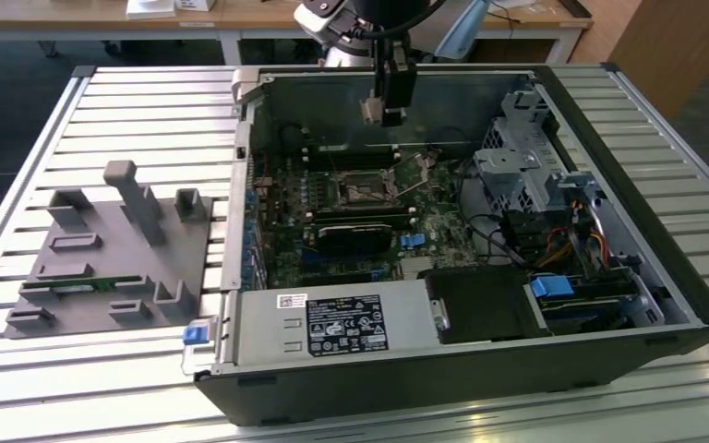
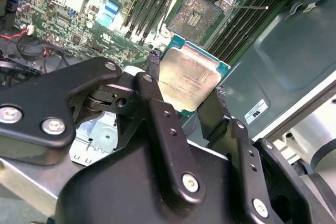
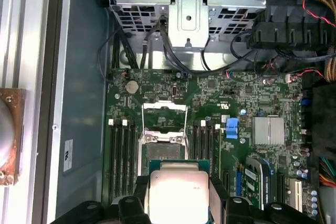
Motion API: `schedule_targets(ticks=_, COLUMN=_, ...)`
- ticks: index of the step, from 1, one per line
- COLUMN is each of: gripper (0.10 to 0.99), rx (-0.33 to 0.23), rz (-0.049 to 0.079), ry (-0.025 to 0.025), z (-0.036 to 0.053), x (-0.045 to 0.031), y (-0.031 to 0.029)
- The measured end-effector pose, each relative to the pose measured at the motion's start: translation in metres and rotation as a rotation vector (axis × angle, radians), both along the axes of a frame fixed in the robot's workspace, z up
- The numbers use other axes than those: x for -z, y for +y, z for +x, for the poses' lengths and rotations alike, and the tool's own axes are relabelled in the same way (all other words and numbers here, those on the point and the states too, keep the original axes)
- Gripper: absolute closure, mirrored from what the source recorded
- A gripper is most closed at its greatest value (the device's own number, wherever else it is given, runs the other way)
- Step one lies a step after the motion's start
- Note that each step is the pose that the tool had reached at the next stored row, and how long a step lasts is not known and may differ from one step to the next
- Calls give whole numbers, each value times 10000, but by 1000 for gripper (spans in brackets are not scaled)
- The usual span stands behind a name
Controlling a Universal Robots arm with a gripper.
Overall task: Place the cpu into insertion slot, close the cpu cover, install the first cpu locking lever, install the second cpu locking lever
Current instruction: 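Place the cpu into insertion slot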
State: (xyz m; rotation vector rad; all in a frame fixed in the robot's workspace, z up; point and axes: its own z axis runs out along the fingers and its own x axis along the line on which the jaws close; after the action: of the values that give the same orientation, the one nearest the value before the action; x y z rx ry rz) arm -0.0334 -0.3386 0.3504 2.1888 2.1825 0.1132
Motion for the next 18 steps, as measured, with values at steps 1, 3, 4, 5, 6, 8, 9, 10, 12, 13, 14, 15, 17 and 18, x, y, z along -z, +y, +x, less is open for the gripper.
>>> schedule_targets(ticks=1, gripper=549, rx=55, rz=0, ry=0, z=0, x=0, y=0)
schedule_targets(ticks=3, gripper=549, rx=167, rz=0, ry=0, z=0, x=1, y=0)
schedule_targets(ticks=4, gripper=549, rx=224, rz=1, ry=0, z=0, x=1, y=0)
schedule_targets(ticks=5, gripper=549, rx=283, rz=0, ry=0, z=0, x=1, y=0)
schedule_targets(ticks=6, gripper=549, rx=341, rz=0, ry=0, z=0, x=1, y=0)
schedule_targets(ticks=8, gripper=549, rx=467, rz=0, ry=0, z=0, x=2, y=0)
schedule_targets(ticks=9, gripper=549, rx=533, rz=0, ry=0, z=0, x=2, y=0)
schedule_targets(ticks=10, gripper=549, rx=608, rz=1, ry=0, z=0, x=3, y=0)
schedule_targets(ticks=12, gripper=549, rx=799, rz=1, ry=0, z=0, x=4, y=0)
schedule_targets(ticks=13, gripper=549, rx=912, rz=1, ry=0, z=0, x=6, y=0)
schedule_targets(ticks=14, gripper=549, rx=1023, rz=0, ry=0, z=0, x=7, y=0)
schedule_targets(ticks=15, gripper=549, rx=1130, rz=0, ry=0, z=0, x=9, y=0)
schedule_targets(ticks=17, gripper=549, rx=1223, rz=-1, ry=1, z=0, x=10, y=0)
schedule_targets(ticks=18, gripper=549, rx=1225, rz=-2, ry=1, z=-1, x=12, y=0)
